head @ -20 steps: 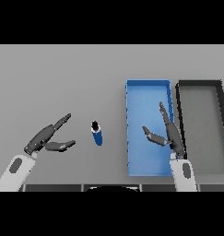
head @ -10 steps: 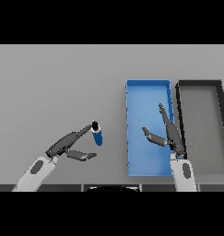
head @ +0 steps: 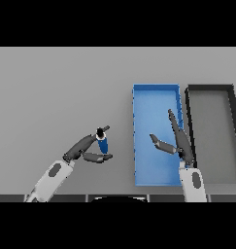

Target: Pick up the blue pipe and place it into the blue bin.

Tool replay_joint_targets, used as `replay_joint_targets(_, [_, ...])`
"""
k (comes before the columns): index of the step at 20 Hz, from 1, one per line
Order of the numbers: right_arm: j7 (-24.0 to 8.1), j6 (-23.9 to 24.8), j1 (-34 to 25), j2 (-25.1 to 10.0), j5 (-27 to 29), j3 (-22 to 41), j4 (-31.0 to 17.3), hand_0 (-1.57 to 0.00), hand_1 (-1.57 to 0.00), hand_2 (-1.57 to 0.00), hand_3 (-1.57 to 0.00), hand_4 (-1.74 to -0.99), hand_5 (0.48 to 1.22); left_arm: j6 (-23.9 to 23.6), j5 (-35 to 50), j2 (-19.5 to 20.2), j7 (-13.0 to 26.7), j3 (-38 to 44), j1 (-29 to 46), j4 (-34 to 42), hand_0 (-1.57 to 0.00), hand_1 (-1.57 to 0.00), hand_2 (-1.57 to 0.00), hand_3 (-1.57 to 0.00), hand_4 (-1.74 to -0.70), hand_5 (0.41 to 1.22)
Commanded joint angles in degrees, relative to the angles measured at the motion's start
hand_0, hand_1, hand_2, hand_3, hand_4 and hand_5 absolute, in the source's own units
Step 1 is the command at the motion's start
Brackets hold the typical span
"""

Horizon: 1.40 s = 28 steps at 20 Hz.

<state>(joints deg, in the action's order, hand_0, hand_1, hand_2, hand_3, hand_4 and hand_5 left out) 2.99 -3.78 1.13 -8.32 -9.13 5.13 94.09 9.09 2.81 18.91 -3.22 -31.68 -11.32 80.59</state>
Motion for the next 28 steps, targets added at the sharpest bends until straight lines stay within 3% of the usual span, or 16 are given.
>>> replay_joint_targets(1, [-0.22,-0.13,0.04,-0.22,0.08,-0.01,0.57,0.0,0.0,0.0,0.0,-1.2,0.547,-0.56,-1.01,-0.67,-0.97,-0.28,-0.55,-1.08,0.0,0.0,0.0,0.0,-1.1,0.497])
replay_joint_targets(5, [-0.08,-0.35,0.97,-1.38,-0.04,-0.53,0.95,0.0,0.0,0.0,0.0,-1.188,0.55,-0.34,0.58,-3.81,-3.63,0.28,-1.45,-3.48,0.0,0.0,-0.09,-0.04,-1.14,0.567])
replay_joint_targets(8, [0.96,-0.52,1.03,-0.83,-0.2,-0.08,0.04,0.0,0.0,0.0,0.0,-1.196,0.56,1.37,4.53,-6.34,-2.56,1.24,-1.77,-4.25,-0.04,-0.25,-0.42,-0.35,-1.27,0.675])
replay_joint_targets(9, [0.44,-0.37,0.69,-0.75,-0.17,-0.22,-0.11,0.0,0.0,0.0,0.0,-1.192,0.56,1.82,5.45,-6.83,-2.77,1.5,-1.73,-4.42,-0.18,-0.41,-0.58,-0.59,-1.3,0.784])
replay_joint_targets(11, [0.92,-0.23,0.82,-0.34,-0.39,0.2,0.31,0.0,0.0,0.0,0.0,-1.189,0.562,0.81,4.79,-8.22,-3.36,1.37,-1.63,-5.06,-0.65,-0.83,-0.94,-0.91,-1.45,0.941])
replay_joint_targets(13, [0.19,-0.1,0.5,-0.75,-0.64,0.01,0.29,0.0,0.0,0.0,0.0,-1.182,0.562,0.37,4.12,-8.67,-3.34,1.08,-1.27,-4.02,-0.98,-1.1,-1.16,-1.11,-1.55,1.042])
replay_joint_targets(15, [-0.14,0.02,0.97,-1.05,-0.67,-0.25,0.51,0.0,0.0,0.0,0.0,-1.178,0.561,0.49,4.04,-8.55,-3.24,0.21,-1.0,-3.25,-1.19,-1.27,-1.31,-1.26,-1.62,1.106])
replay_joint_targets(19, [-0.12,-0.22,1.1,-0.8,-0.58,0.17,1.22,0.0,0.0,0.0,0.0,-1.174,0.558,-1.15,1.45,-8.82,-5.25,-1.15,-0.22,-2.89,-1.42,-1.45,-1.46,-1.44,-1.52,1.174])
replay_joint_targets(24, [-1.13,0.29,-0.06,-0.77,-1.2,0.05,0.09,0.0,0.0,0.0,0.0,-1.154,0.55,-1.43,1.3,-10.84,-9.37,-0.14,-0.56,1.06,-1.52,-1.53,-1.54,-1.53,-1.48,1.206])
replay_joint_targets(28, [-0.33,0.65,0.67,-0.87,-2.0,0.19,-0.21,0.0,0.0,0.0,0.0,-1.138,0.555,-1.73,0.92,-12.9,-6.8,0.13,-2.04,4.31,-1.55,-1.55,-1.56,-1.55,-1.48,1.215])
